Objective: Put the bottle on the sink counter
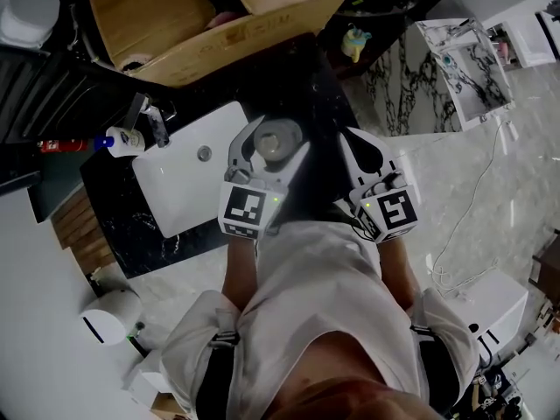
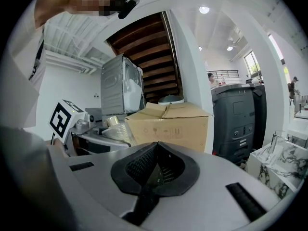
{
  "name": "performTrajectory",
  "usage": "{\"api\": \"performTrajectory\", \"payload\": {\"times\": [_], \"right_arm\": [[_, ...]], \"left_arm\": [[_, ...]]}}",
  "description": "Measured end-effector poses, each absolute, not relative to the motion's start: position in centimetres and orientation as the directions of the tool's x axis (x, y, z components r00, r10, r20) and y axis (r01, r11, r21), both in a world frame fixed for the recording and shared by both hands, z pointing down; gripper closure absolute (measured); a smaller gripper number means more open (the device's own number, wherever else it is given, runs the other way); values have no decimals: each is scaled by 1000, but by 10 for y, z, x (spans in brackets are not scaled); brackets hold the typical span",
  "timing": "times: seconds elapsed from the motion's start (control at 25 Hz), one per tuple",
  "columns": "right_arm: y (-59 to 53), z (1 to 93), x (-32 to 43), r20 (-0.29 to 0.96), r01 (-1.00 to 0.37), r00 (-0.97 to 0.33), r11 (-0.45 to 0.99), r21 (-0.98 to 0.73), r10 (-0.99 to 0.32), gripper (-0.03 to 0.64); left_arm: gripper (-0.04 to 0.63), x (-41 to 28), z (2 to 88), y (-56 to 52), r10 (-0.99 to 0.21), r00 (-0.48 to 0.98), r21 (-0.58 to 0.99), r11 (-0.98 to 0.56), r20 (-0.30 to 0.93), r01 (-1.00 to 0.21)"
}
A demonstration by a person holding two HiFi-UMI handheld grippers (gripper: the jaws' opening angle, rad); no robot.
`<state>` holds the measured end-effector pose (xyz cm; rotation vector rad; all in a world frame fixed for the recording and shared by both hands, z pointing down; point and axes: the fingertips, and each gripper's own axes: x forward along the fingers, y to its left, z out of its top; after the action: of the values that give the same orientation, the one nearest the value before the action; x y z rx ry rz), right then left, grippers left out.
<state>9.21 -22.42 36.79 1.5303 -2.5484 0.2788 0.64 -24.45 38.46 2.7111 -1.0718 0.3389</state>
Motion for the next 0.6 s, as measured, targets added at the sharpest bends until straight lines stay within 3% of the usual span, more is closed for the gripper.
{"api": "performTrajectory", "payload": {"times": [0.6], "right_arm": [[-261,397,103,282,-892,-448,447,-71,-848,618]], "left_arm": [[265,21,415,-290,-643,699,99,-710,313,-698]]}}
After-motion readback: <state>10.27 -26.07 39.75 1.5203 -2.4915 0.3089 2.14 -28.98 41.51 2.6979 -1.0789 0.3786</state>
